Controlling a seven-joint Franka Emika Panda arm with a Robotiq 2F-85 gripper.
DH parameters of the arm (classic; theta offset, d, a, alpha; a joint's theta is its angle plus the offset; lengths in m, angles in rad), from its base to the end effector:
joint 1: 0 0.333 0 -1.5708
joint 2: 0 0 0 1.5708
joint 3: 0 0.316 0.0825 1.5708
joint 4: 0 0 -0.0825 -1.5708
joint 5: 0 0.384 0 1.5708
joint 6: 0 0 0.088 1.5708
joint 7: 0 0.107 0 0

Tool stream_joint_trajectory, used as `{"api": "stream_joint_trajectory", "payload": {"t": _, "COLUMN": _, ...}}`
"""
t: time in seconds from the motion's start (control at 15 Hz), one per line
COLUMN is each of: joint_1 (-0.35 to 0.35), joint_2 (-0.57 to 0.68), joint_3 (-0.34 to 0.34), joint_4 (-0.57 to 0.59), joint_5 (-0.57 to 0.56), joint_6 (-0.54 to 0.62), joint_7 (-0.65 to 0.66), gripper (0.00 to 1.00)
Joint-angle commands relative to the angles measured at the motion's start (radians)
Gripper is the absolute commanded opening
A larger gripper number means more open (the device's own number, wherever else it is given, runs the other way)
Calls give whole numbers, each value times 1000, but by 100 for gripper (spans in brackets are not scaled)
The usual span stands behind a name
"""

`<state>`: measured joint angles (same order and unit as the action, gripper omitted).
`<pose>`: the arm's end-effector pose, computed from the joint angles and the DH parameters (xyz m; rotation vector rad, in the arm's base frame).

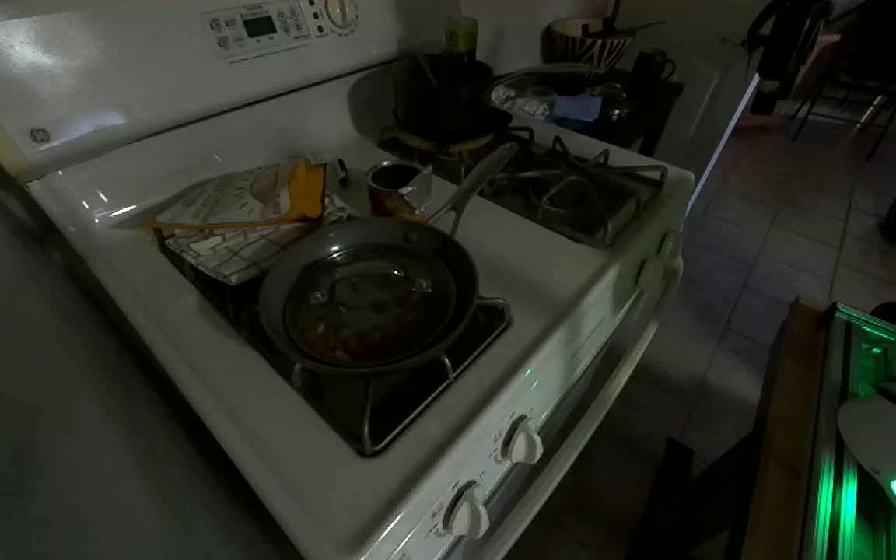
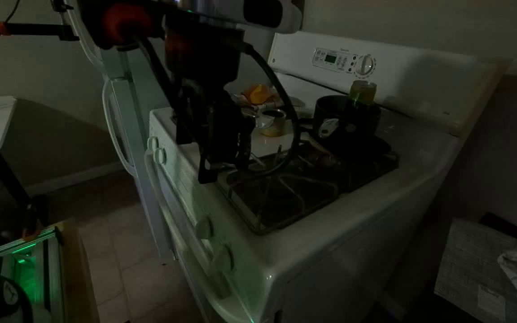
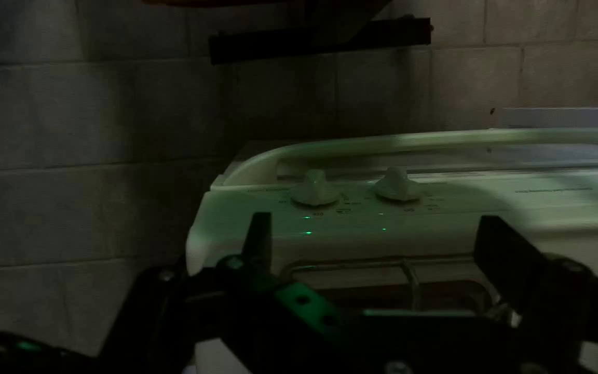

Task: Move the brush to the front right plate of the stove.

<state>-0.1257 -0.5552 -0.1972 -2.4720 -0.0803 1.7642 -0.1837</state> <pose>0.3430 -0.1260 0.4689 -3.0677 0.1229 0.2295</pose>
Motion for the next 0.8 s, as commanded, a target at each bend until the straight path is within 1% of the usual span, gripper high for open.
{"api": "stream_joint_trajectory", "payload": {"t": 0.0, "joint_1": -5, "joint_2": 1, "joint_3": 4, "joint_4": 1, "joint_5": 2, "joint_6": -1, "joint_7": -2, "gripper": 100}}
{"api": "stream_joint_trajectory", "payload": {"t": 0.33, "joint_1": -5, "joint_2": 1, "joint_3": 4, "joint_4": 1, "joint_5": 2, "joint_6": -1, "joint_7": -2, "gripper": 100}}
{"api": "stream_joint_trajectory", "payload": {"t": 0.4, "joint_1": 2, "joint_2": 21, "joint_3": 6, "joint_4": 22, "joint_5": 47, "joint_6": -32, "joint_7": 30, "gripper": 100}}
{"api": "stream_joint_trajectory", "payload": {"t": 0.47, "joint_1": 5, "joint_2": 31, "joint_3": 17, "joint_4": 39, "joint_5": 84, "joint_6": -25, "joint_7": 78, "gripper": 100}}
{"api": "stream_joint_trajectory", "payload": {"t": 0.53, "joint_1": 12, "joint_2": 39, "joint_3": 18, "joint_4": 57, "joint_5": 129, "joint_6": -27, "joint_7": 99, "gripper": 100}}
{"api": "stream_joint_trajectory", "payload": {"t": 0.73, "joint_1": 34, "joint_2": 79, "joint_3": 48, "joint_4": 153, "joint_5": 247, "joint_6": 19, "joint_7": 166, "gripper": 100}}
